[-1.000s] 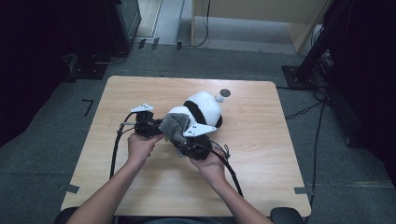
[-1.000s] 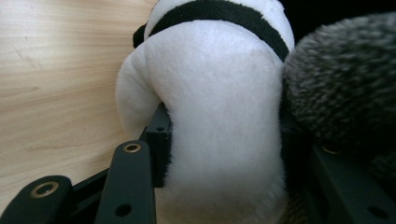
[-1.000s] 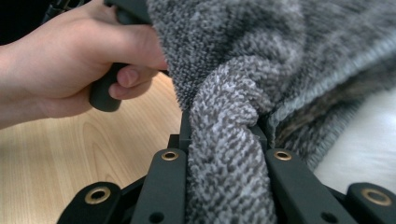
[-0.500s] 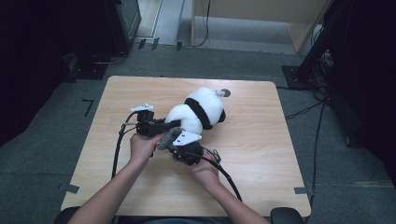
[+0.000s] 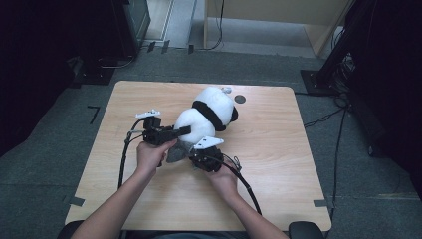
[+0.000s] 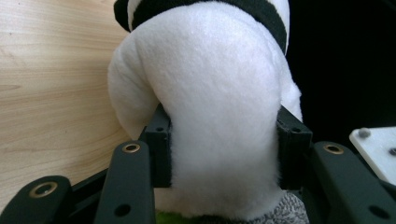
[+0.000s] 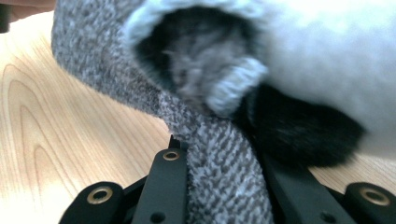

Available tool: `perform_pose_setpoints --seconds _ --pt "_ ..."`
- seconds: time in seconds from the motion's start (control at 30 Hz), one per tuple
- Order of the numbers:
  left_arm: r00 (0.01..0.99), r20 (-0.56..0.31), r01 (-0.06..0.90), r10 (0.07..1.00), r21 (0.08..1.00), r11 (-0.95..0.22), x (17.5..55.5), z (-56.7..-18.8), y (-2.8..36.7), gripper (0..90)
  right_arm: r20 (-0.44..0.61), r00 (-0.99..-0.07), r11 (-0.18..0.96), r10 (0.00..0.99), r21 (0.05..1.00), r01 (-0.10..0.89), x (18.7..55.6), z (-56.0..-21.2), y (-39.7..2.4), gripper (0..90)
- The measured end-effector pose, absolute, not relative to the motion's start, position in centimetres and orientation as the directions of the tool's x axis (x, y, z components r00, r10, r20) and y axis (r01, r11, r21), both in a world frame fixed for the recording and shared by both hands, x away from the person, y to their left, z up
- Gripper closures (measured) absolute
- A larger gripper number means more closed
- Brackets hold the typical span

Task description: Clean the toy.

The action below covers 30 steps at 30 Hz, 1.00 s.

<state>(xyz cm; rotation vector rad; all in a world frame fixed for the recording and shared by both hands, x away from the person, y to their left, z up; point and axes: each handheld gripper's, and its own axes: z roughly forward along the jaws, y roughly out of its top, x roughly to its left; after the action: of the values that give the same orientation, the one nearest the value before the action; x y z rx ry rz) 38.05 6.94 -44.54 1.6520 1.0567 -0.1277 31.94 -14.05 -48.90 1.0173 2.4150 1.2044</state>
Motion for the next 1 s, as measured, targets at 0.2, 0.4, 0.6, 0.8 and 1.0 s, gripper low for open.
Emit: perform_pose_setpoints --seconds 0.2,0.4,0.6,0.8,1.0 --pt "0.591 -0.575 0.684 0.565 0.729 0.028 38.1 -44.5 7.3 52.1 0.104 -0.677 0.391 0.729 0.749 0.536 32.9 -49.8 -15.4 78.6" --pt "0.589 -0.582 0.684 0.560 0.729 0.038 38.4 -44.5 8.0 52.1 0.165 -0.596 0.299 0.786 0.742 0.600 34.0 -49.4 -18.0 78.9" --pt "0.600 -0.571 0.671 0.560 0.741 0.038 38.3 -44.2 8.2 52.3 0.180 -0.552 0.249 0.814 0.751 0.612 34.4 -48.7 -19.5 78.9" --pt "0.614 -0.575 0.637 0.541 0.765 0.089 38.4 -43.9 8.9 52.4 0.205 -0.540 0.217 0.816 0.758 0.615 34.4 -48.3 -20.4 78.9" --pt "0.609 -0.553 0.624 0.568 0.777 0.088 38.5 -43.6 9.5 52.4 0.142 -0.664 0.362 0.734 0.745 0.560 32.5 -48.0 -16.8 78.9"
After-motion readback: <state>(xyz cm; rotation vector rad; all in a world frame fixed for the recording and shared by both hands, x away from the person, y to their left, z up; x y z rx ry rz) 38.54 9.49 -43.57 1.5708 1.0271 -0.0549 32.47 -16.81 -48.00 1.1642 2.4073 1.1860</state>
